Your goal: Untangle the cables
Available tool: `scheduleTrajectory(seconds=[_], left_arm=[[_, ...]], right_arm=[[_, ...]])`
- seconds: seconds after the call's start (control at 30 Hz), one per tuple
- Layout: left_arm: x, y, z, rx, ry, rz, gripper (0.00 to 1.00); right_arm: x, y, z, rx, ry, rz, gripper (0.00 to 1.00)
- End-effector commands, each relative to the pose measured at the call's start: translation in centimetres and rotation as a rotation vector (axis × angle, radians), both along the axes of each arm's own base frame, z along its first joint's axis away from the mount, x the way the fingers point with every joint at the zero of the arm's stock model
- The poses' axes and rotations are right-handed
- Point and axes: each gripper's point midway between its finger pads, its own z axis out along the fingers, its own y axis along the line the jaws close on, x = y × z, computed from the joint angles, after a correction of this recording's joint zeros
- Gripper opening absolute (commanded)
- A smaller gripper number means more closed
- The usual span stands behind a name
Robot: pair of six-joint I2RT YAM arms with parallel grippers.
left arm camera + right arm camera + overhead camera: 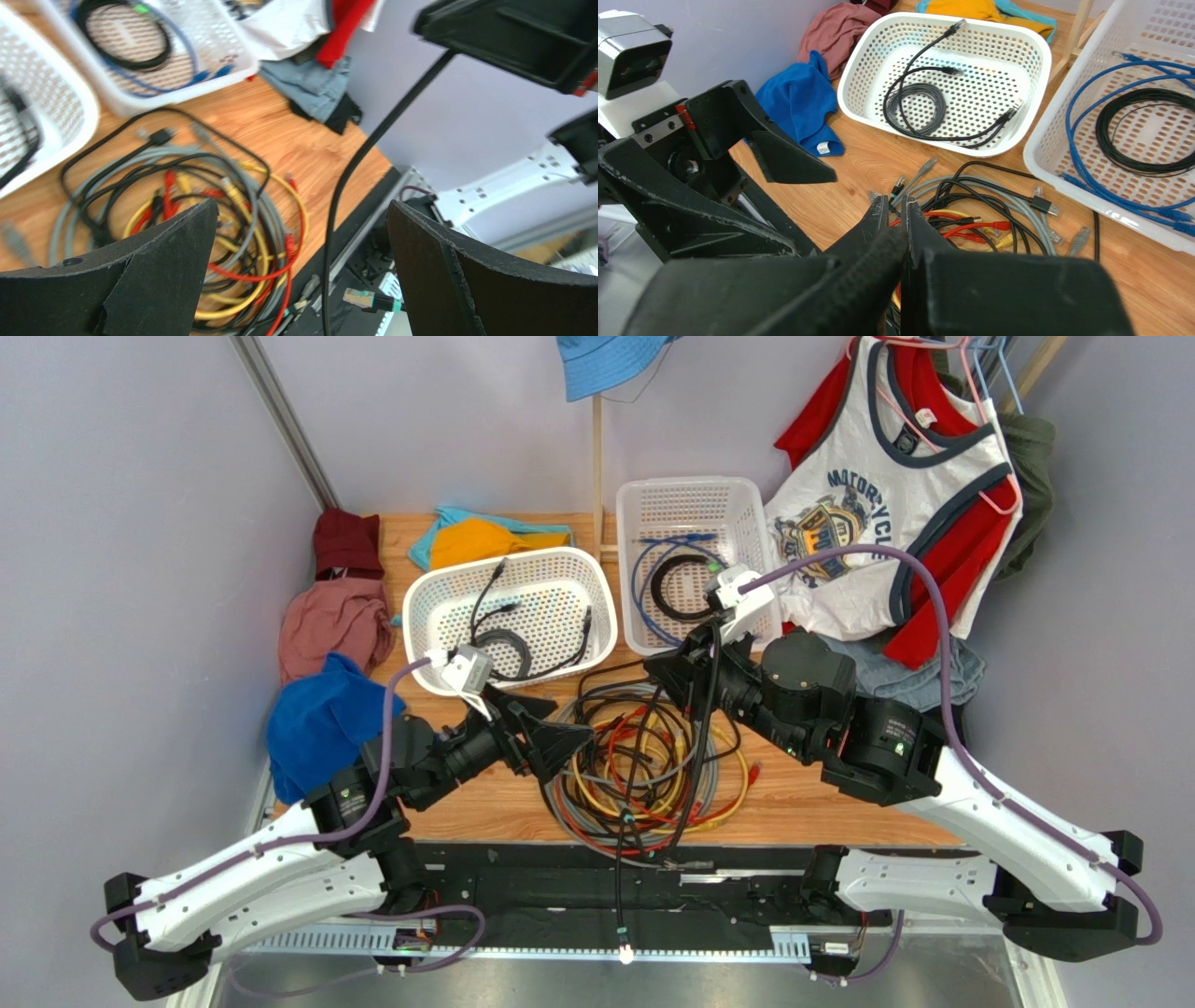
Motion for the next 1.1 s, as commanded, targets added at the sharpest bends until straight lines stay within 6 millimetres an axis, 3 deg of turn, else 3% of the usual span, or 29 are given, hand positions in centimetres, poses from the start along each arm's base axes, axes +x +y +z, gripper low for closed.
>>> scheduleTrajectory(seconds=[0.0,0.1,0.37,0.47,0.53,0.57,0.63,0.67,0.73,0.77,0.83,0.87,1.07], left_arm=[[-1.6,-3.4,4.5,-0.118,-0.176,-0.185,0.99],[-2.1,-4.9,5.1,-0.126,-0.214,-0.256,0.99],[-1.1,-7.4,4.7,-0.088,-0.244,-0.284,0.97],[-1.8,-8.3,5.2,-0.102,-0.276,-0.345,0.81],[-2.0,-8.6,5.4,-0.101,-0.284,-0.362,0.51],[-2.0,-8.6,5.7,-0.1,-0.286,-0.365,0.27],[-2.0,-8.4,6.7,-0.106,-0.296,-0.356,0.07],[-1.6,-8.2,6.6,-0.09,-0.281,-0.332,0.0],[-1.2,-7.5,7.7,-0.096,-0.279,-0.29,0.0],[-1.0,-7.3,7.3,-0.075,-0.257,-0.28,0.0],[-0.2,-6.3,8.5,-0.078,-0.247,-0.212,0.0],[0.0,-5.9,8.0,-0.053,-0.225,-0.192,0.0],[2.4,-1.1,10.4,0.004,-0.191,0.048,0.0]], right_arm=[[-1.3,1.0,0.6,0.062,0.042,0.064,0.0],[-1.8,1.6,0.7,0.086,0.065,0.097,0.0],[-2.7,2.5,0.5,0.099,0.098,0.155,0.0],[-2.8,2.6,0.0,0.089,0.106,0.159,0.0],[-2.8,2.6,-0.3,0.082,0.11,0.162,0.0],[-2.8,2.7,-0.4,0.079,0.114,0.161,0.0],[-2.7,2.4,-1.1,0.058,0.122,0.149,0.17],[-2.6,2.3,-1.3,0.052,0.128,0.142,0.39],[-2.4,1.7,-2.2,0.028,0.136,0.112,0.5],[-2.3,1.3,-2.5,0.021,0.138,0.097,0.55],[-2.1,0.4,-3.6,0.002,0.145,0.057,0.6],[-2.1,0.0,-3.9,-0.005,0.146,0.044,0.66],[-1.6,-3.8,-7.4,-0.083,0.176,-0.098,0.69]])
